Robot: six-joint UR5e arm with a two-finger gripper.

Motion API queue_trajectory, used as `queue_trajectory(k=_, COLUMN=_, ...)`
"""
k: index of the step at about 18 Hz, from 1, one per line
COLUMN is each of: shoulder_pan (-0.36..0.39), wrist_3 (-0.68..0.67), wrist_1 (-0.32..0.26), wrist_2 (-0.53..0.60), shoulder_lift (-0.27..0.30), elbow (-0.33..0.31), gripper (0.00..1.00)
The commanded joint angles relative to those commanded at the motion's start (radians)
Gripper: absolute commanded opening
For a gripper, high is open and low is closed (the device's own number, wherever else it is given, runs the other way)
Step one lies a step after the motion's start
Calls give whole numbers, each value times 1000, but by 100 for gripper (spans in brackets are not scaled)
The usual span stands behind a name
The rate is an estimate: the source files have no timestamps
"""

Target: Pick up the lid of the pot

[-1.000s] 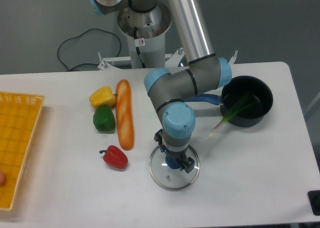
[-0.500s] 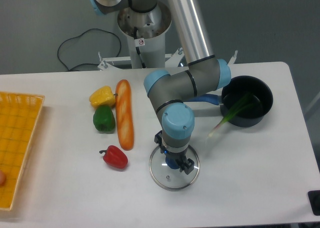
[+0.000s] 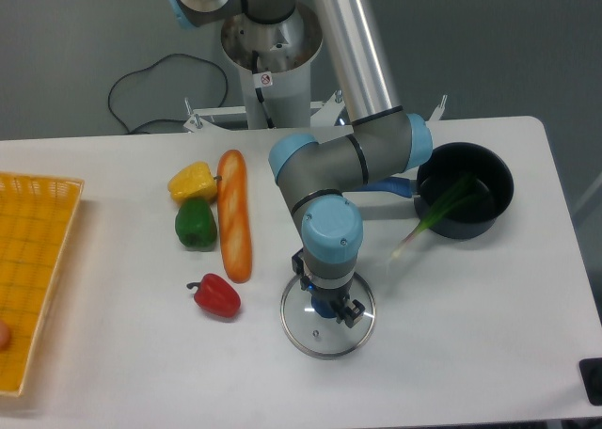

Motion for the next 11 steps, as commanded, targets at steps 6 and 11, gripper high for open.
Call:
queue_trajectory(k=6, shoulder_pan=0, wrist_3=0, wrist_1=0, wrist_2=2, shoulder_lift=2, elbow=0, gripper=72)
queue_trajectory(k=11, shoulder_pan=0, wrist_3=0, wrist_1=0, wrist_2=2, shoulder_lift=3, elbow=2, gripper=58)
